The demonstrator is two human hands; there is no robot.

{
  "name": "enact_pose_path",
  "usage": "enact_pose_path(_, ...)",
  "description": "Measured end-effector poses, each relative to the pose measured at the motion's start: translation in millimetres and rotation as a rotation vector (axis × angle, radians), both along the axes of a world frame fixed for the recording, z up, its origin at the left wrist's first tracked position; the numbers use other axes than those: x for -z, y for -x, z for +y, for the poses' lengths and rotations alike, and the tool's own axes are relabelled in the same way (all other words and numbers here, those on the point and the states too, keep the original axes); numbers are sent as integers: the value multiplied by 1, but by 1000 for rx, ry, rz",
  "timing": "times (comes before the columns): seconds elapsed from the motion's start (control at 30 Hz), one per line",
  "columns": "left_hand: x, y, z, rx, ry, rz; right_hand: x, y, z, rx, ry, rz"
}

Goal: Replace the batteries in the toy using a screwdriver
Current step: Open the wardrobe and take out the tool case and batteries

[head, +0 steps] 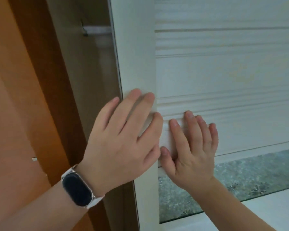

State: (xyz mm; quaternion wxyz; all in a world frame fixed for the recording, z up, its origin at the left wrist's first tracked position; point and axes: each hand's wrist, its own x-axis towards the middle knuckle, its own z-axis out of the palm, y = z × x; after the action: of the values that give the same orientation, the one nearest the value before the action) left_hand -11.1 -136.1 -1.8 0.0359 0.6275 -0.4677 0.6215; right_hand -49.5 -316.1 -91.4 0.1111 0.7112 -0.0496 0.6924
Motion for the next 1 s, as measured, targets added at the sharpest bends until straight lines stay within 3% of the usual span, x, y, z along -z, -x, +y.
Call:
enact_pose_path(0.63, -3, 22, -122, 291, 108, -16, -3, 42, -101, -1, -11, -19)
enact_pose_path(1.0, 2, 34, -171, 546, 148, 74, -5, 72, -141, 99, -38, 63)
